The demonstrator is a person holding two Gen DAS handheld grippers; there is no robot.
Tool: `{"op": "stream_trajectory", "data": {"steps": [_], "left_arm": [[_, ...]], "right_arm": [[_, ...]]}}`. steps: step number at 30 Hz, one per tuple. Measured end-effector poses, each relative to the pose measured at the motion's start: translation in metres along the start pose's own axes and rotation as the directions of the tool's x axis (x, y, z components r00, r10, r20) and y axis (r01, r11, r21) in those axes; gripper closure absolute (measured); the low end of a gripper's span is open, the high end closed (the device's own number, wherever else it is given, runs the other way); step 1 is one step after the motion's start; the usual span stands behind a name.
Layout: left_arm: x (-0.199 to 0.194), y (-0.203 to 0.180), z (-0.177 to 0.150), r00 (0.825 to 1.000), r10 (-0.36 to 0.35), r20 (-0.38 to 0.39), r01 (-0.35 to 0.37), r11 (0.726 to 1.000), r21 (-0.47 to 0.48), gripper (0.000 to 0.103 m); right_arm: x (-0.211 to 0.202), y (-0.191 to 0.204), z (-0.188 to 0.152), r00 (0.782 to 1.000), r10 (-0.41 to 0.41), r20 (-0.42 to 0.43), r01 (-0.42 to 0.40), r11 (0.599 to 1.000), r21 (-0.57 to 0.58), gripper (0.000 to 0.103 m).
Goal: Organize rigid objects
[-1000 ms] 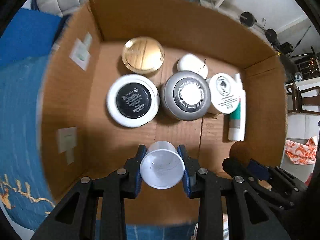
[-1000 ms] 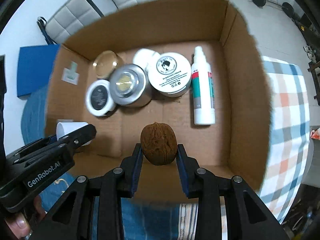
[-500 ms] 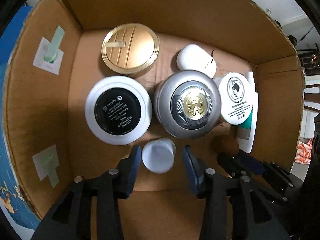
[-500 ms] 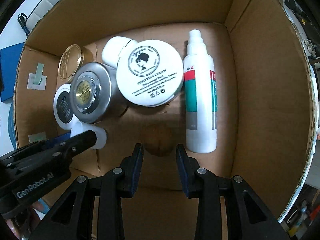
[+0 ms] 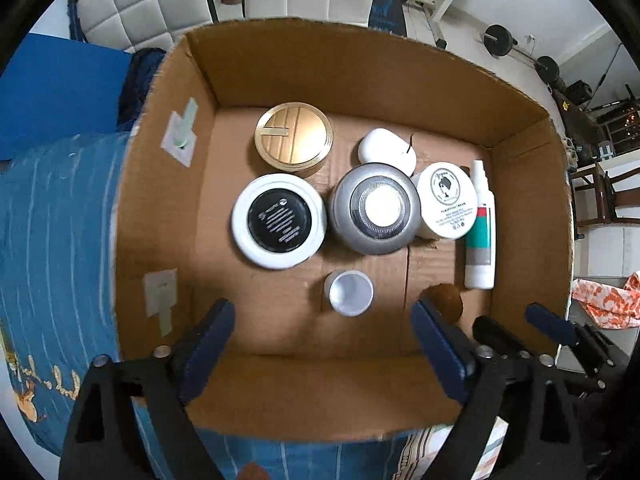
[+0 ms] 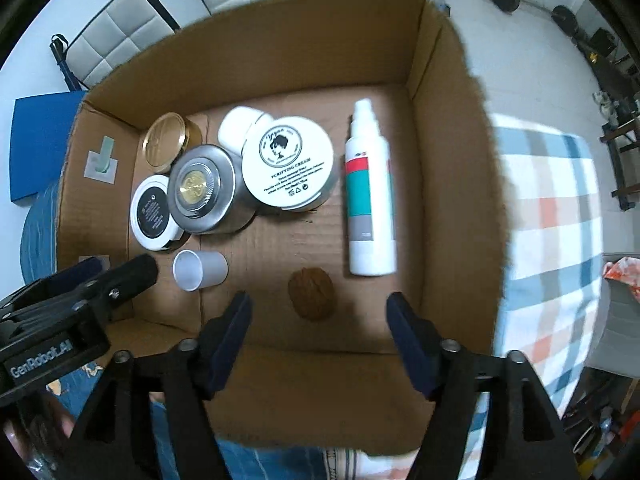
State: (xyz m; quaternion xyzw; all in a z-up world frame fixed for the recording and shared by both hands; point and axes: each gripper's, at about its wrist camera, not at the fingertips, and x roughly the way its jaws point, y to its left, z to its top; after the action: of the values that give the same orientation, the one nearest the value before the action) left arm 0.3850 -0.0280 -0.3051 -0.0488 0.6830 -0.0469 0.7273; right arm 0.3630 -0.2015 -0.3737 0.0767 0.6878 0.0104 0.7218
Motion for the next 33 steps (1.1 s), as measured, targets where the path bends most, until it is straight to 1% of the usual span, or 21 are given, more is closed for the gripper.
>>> {"op": "stream_trajectory", "data": {"steps": [1,2,4,7,11,14,17,23,26,27,29,31,33], "left_arm": [[-0.005,0.001,-0.005,1.0,0.003,0.009,-0.003,1.0,0.002,0.008],[-0.009,0.0,-0.009,1.0,0.009,0.016,-0.009,1.0,0.005,0.006],[-0.02,-0.006,-0.019,0.999,0.016,0.043,-0.017,1.0,0.011,0.004],[-0.029,-0.001,-0.025,0.997,0.02,0.073,-0.021,1.0,0.005,0.003],[-0.051,0.006,-0.034,0.99,0.05,0.13,-0.052,0.999,0.005,0.002],[-0.069,0.009,-0.047,0.984,0.05,0.171,-0.05,0.999,-0.006,0.002],[-0.086,0.006,-0.055,0.976,0.065,0.21,-0.063,0.998,-0.017,0.002],[-0.126,-0.002,-0.093,0.956,0.062,0.286,-0.062,0.998,-0.009,0.002],[-0.155,-0.007,-0.116,0.942,0.067,0.327,-0.075,0.997,0.013,0.002],[-0.166,-0.008,-0.126,0.935,0.071,0.346,-0.083,0.996,0.017,0.002],[-0.179,-0.009,-0.139,0.927,0.073,0.369,-0.085,0.996,0.016,0.002],[-0.193,-0.008,-0.153,0.924,0.058,0.377,-0.066,0.998,0.01,0.002],[-0.205,-0.008,-0.166,0.921,0.048,0.386,-0.054,0.999,0.004,0.002]], "right_arm": [[-0.004,-0.001,-0.005,1.0,-0.007,0.005,0.007,1.0,-0.001,0.025],[-0.008,0.0,-0.009,1.0,-0.015,0.009,0.015,1.0,-0.004,0.02],[-0.015,0.001,-0.015,0.999,-0.029,0.017,0.03,1.0,-0.01,0.01],[-0.03,0.009,-0.024,0.998,-0.047,0.035,0.047,0.999,-0.015,0.001],[-0.047,0.016,-0.04,0.994,-0.085,0.073,0.087,0.996,-0.023,0.0],[-0.062,0.017,-0.05,0.989,-0.109,0.101,0.112,0.993,-0.023,0.0],[-0.082,0.018,-0.063,0.985,-0.108,0.135,0.112,0.994,-0.021,0.0],[-0.128,0.022,-0.1,0.977,-0.084,0.195,0.091,0.995,-0.03,0.0],[-0.156,0.02,-0.126,0.973,-0.066,0.22,0.075,0.997,-0.032,0.0],[-0.164,0.02,-0.134,0.972,-0.058,0.228,0.067,0.997,-0.032,0.0],[-0.184,0.017,-0.152,0.968,-0.042,0.247,0.05,0.998,-0.027,0.0],[-0.203,0.014,-0.17,0.962,-0.044,0.27,0.05,0.999,-0.015,0.0],[-0.222,0.013,-0.189,0.958,-0.021,0.286,0.028,0.999,-0.021,0.0]]}}
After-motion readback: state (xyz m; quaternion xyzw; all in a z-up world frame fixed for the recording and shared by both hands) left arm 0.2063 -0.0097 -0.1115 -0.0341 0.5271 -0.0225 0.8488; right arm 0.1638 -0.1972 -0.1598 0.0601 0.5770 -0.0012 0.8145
